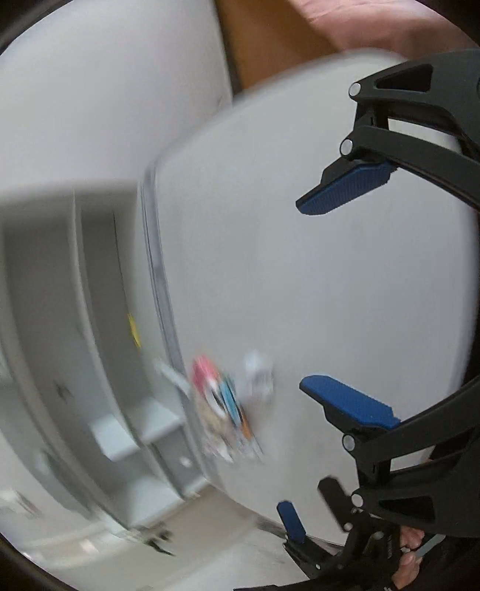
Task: Collect trash
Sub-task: 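Move both open tools back over the desk, then grasp the white tissue wad with right tool while left tool grasps the white paper cup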
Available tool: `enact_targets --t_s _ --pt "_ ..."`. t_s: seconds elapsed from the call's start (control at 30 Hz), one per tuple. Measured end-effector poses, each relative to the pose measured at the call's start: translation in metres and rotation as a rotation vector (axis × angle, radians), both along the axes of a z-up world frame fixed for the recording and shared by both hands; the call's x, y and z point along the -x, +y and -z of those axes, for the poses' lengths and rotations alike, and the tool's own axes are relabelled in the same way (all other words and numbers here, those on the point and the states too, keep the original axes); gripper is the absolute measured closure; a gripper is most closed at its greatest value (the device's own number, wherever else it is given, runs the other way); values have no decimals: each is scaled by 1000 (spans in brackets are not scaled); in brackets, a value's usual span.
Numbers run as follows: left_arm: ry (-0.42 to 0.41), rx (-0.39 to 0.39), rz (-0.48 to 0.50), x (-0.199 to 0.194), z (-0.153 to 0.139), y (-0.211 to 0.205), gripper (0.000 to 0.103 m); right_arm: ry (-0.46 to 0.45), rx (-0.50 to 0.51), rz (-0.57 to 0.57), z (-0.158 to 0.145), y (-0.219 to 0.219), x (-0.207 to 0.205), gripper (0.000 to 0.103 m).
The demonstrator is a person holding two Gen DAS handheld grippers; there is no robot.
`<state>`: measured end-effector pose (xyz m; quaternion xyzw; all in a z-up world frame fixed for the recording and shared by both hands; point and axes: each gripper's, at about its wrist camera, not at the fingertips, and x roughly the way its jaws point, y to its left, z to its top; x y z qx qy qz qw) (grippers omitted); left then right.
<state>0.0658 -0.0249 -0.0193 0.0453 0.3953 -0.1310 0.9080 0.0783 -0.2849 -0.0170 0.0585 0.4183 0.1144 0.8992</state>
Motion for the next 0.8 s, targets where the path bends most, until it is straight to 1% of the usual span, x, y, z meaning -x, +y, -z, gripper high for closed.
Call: enact_targets --t_s 0.03,0.1,0.17,0.2,0.3,0.37,0.47,0.53,0.57,0.63,0.67,0.73,0.8 --pt "14 10 -55 0 3 26 9 11 3 -26 2 14 -7 17" --pt "35 15 -129 0 7 58 9 41 24 -71 9 46 -24 17" --pt "48 21 -180 0 9 85 9 67 50 -99 18 71 -43 17" --pt "50 26 -196 3 13 96 9 71 56 -107 21 79 -45 17" --pt "68 42 -233 -2 21 118 9 90 82 -112 30 100 -62 18" --pt "81 55 -234 -12 23 124 9 96 99 -101 34 109 -73 17" --pt "84 48 -228 -20 25 126 9 103 116 -92 37 114 -80 18" --pt "73 47 -203 -35 23 122 9 107 125 -89 40 116 -86 22" --pt "69 44 -193 -42 21 121 9 110 127 -90 41 117 -87 24" --pt "59 23 -167 -66 19 113 9 114 136 -89 42 118 -91 34" --pt "51 9 -158 -77 19 110 9 115 141 -89 42 118 -93 51" --pt "39 -13 -133 -98 18 103 9 121 138 -95 42 118 -96 52" --pt "23 -56 -128 -123 17 96 9 112 137 -96 38 116 -94 53"
